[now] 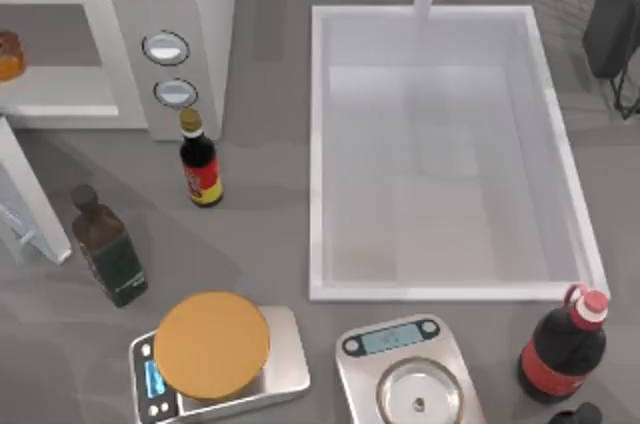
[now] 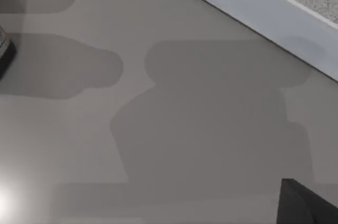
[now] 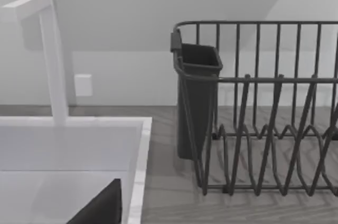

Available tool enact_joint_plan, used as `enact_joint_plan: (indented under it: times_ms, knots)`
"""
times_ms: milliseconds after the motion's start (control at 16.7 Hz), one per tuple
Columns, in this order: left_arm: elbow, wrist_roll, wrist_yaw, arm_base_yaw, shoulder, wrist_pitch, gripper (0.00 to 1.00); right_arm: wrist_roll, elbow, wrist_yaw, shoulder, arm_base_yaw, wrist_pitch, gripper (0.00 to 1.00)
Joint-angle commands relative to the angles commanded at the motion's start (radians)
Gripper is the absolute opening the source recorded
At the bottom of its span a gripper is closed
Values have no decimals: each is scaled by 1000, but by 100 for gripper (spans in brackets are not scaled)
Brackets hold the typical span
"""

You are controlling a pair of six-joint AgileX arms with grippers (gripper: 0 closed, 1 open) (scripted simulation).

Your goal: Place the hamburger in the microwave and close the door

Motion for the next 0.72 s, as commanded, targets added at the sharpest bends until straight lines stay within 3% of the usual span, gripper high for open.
enact_joint_plan:
  times_ms: [420,720]
  knots:
    - [-69,-125,-131,-173,-125,32,0,0,0,0,0,0,0,100]
    - [-82,-207,-182,-264,-140,39,0,0,0,0,0,0,0,100]
